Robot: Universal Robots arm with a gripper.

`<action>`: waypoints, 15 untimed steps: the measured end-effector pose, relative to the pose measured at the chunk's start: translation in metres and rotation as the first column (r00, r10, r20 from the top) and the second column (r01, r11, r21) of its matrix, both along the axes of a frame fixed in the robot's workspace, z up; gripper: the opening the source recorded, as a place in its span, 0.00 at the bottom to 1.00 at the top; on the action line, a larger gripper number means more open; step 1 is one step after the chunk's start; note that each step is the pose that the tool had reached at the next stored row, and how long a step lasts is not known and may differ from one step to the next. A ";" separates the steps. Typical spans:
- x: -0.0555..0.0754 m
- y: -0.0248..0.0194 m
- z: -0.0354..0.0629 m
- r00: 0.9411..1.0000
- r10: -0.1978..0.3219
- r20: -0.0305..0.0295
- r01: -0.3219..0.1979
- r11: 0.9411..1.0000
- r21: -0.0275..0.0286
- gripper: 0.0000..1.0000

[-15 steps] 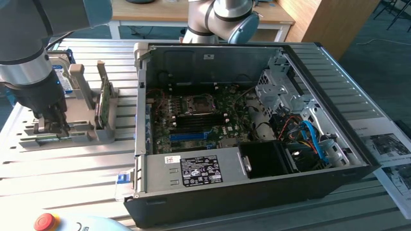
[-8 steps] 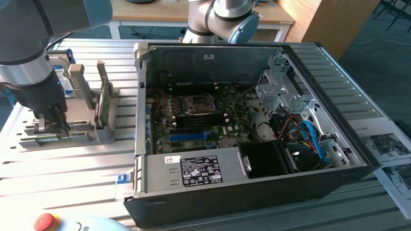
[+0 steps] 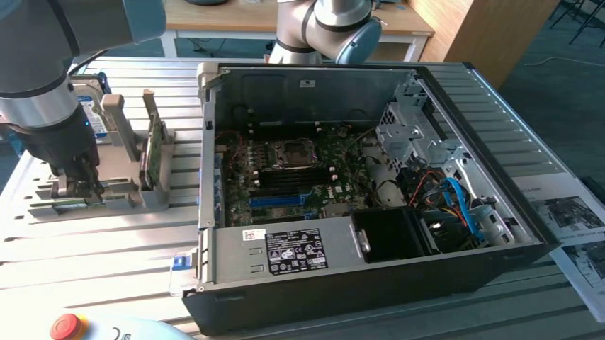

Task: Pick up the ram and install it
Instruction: 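Pick up the ram and move it above insertion slot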

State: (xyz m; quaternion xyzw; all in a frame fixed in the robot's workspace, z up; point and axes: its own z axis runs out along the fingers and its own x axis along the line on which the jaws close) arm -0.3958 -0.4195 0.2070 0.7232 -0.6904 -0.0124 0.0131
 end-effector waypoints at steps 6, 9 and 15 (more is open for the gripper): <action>0.000 0.0012 -0.0002 1.000 0.000 0.000 0.000 1.000 0.000 0.24; 0.000 0.0015 -0.0002 1.000 0.000 0.000 0.000 1.000 0.000 0.24; 0.000 0.0019 -0.0013 1.000 0.000 0.000 0.000 1.000 0.000 0.24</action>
